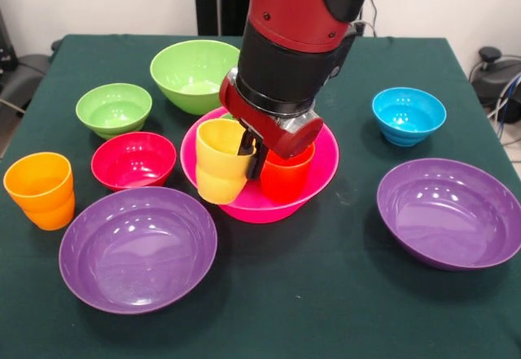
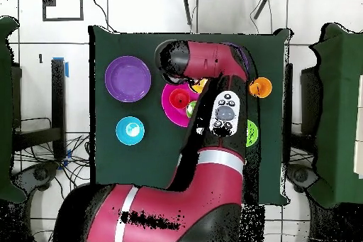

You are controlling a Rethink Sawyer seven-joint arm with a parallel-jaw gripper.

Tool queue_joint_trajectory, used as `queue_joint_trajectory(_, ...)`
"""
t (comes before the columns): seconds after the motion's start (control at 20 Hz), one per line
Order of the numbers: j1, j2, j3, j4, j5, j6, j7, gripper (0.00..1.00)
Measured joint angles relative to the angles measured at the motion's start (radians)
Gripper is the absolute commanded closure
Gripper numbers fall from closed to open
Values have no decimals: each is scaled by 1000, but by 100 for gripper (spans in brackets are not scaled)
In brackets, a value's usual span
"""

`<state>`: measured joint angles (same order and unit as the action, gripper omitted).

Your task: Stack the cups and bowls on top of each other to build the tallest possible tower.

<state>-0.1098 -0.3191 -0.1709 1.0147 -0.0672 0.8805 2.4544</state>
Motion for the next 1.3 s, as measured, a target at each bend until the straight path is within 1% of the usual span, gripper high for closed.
queue_joint_trajectory(0.25,-12,-1,16,0,0,52,-1,100)
queue_joint_trajectory(0.6,-12,-1,36,0,0,99,-1,100)
queue_joint_trajectory(0.95,-18,-1,71,0,0,107,-1,100)
queue_joint_trajectory(1.3,-22,0,82,0,0,107,-1,100)
